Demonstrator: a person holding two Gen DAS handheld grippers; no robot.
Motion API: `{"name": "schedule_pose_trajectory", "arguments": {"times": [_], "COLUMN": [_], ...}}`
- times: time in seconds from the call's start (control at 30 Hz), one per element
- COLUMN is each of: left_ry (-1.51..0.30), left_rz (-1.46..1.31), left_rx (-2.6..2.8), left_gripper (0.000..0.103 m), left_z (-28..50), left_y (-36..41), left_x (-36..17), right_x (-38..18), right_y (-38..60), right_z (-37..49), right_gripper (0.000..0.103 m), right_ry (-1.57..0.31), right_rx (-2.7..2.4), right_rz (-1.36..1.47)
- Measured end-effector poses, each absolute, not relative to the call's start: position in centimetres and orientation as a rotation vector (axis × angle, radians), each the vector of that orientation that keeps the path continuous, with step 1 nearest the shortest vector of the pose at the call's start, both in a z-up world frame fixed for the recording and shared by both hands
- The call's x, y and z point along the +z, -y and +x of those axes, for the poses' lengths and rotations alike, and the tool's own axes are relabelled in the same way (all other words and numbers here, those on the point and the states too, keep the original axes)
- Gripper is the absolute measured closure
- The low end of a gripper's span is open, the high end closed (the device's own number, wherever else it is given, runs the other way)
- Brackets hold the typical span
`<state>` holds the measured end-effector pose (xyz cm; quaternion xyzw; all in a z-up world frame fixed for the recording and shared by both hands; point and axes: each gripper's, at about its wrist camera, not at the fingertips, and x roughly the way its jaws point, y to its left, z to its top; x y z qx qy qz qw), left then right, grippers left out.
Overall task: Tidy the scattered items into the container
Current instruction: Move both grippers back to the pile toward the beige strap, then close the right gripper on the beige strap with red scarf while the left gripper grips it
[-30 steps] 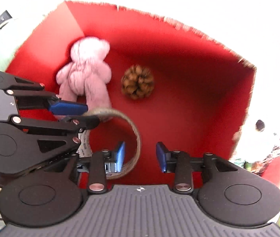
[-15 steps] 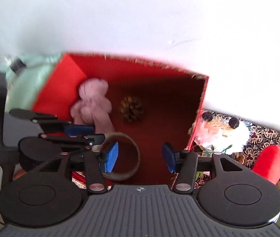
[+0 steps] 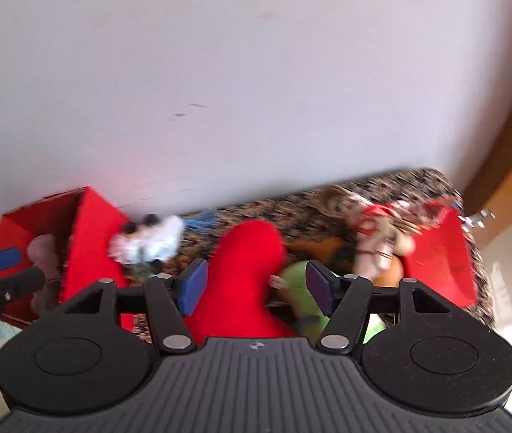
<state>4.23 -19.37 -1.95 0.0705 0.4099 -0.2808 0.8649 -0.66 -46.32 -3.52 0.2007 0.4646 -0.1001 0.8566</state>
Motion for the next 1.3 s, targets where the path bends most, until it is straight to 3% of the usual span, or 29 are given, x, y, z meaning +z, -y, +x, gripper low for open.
{"name": "schedule_pose_trajectory", "arguments": {"times": [0.23, 0.43, 0.5, 0.57, 0.67, 0.9, 1.03, 1.3], "left_ry": [-0.982, -1.046, -1.039, -1.015, -1.006, -1.068, -1.093, -1.175], "left_rz": [0.148, 0.123, 0.113, 0.118, 0.137, 0.153, 0.157, 0.069], "left_rx": [-0.730, -0.741, -0.733, -0.727, -0.737, -0.693, -0.663, -0.660], "left_gripper": [0.039, 0.050, 0.046, 0.031, 0.023, 0.024, 0.034, 0.035], "left_z": [1.3, 0.9, 1.1, 1.4, 2.0, 4.2, 5.4, 7.6], "left_y": [29.3, 35.4, 37.2, 38.9, 41.3, 44.6, 45.2, 44.7], "left_x": [-5.7, -7.3, -7.0, -7.2, -7.7, -11.0, -12.3, -14.2], "right_x": [-6.3, -7.5, -8.0, -8.1, -8.9, -10.7, -12.9, -16.6], "right_y": [53.9, 55.9, 57.0, 58.4, 58.9, 59.6, 58.3, 56.6], "right_z": [-5.7, -4.7, -3.8, -2.6, 0.2, 6.7, 9.0, 11.1], "right_gripper": [0.040, 0.040, 0.040, 0.040, 0.040, 0.040, 0.039, 0.038], "right_ry": [-0.970, -0.962, -0.959, -0.957, -1.001, -1.106, -1.198, -1.336], "right_rx": [-0.339, -0.319, -0.312, -0.290, -0.216, -0.036, 0.043, 0.160], "right_rz": [0.585, 0.508, 0.519, 0.564, 0.544, 0.481, 0.385, 0.231]}}
